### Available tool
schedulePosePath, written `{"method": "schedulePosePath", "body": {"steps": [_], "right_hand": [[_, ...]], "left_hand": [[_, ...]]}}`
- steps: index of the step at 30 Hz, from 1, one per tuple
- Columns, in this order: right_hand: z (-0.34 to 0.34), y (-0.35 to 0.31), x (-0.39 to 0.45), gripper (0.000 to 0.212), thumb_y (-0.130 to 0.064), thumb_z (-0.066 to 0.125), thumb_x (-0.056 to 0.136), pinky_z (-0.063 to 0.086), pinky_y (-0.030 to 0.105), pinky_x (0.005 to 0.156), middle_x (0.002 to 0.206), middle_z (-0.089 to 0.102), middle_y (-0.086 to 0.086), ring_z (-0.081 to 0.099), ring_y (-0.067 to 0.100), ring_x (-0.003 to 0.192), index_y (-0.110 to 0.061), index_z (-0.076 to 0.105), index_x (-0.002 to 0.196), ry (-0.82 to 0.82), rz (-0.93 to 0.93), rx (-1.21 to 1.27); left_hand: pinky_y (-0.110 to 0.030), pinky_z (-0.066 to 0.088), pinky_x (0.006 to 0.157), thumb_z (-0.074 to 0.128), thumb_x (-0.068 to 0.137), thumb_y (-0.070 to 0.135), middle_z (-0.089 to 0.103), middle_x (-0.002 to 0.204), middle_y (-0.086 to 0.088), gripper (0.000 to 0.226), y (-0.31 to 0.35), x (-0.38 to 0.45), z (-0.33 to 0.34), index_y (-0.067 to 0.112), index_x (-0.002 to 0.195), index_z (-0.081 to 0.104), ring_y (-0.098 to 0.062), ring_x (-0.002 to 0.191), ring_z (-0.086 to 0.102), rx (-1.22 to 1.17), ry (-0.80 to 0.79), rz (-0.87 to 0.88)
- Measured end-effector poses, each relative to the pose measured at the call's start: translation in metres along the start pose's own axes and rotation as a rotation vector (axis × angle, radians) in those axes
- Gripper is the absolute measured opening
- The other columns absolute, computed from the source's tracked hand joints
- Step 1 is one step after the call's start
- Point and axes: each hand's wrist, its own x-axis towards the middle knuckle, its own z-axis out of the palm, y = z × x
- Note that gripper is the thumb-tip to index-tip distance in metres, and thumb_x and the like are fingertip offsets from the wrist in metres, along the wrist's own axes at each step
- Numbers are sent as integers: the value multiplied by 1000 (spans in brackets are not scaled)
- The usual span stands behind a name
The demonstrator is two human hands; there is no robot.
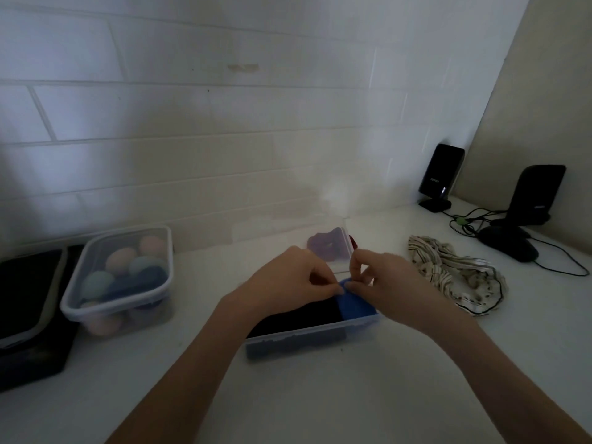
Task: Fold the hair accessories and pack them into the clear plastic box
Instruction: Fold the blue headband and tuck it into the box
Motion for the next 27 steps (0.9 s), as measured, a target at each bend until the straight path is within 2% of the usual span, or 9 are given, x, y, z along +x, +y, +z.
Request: {"method": "schedulePosePath", "body": {"steps": [3,7,11,15,17,22,25,27], "right_hand": [[9,-5,-3,21,-44,54,88,33,29,70,95,66,2,56,21,91,-23,54,88,38,-26,-222],[6,-14,-3,24,-44,52,90,35,29,76,103,63,1,48,15,88,-23,60,98,41,-5,-316],[2,-17,0,25,-39,52,91,35,32,90,122,55,-5,45,17,112,-30,63,111,-71,-92,-408],[-11,-19,-1,30,-36,54,90,31,34,92,118,59,-5,45,19,113,-39,60,119,-222,-93,-460],[-13,-20,2,34,-36,55,89,32,35,94,120,60,-5,49,19,113,-40,57,122,-298,-80,-451],[-13,-21,14,34,-33,59,86,51,36,90,115,67,0,60,22,104,-33,63,119,-508,-75,-352],[-10,-21,19,38,-34,61,85,51,30,79,109,68,-3,60,18,93,-37,61,122,-528,-100,-362],[-7,-21,22,35,-39,61,84,43,26,69,103,68,-5,57,16,84,-40,61,119,-491,-100,-409]], "left_hand": [[-38,56,74,64,84,34,74,84,-2,22,0,0,2,19,95,76,-15,72,65,92,-83,-8],[-33,55,74,62,85,36,74,86,-1,22,-1,1,3,22,97,75,-15,74,64,131,-122,-9],[-33,53,79,59,86,39,72,91,1,24,-2,1,5,24,99,73,-15,79,62,226,-245,-1],[-37,52,84,58,88,34,71,98,1,25,-1,1,4,22,104,72,-16,85,62,222,-327,-1],[-36,52,85,59,88,30,71,99,1,23,0,0,3,22,105,71,-16,86,62,206,-315,6],[-35,52,85,60,88,28,72,101,0,22,0,-1,1,22,105,72,-17,87,62,161,-273,2],[-34,52,87,59,88,29,73,103,1,23,0,-1,2,23,108,71,-17,87,64,143,-277,-20],[-34,53,87,59,88,29,74,102,1,23,-1,0,3,24,108,71,-16,86,65,145,-282,-28]]}}
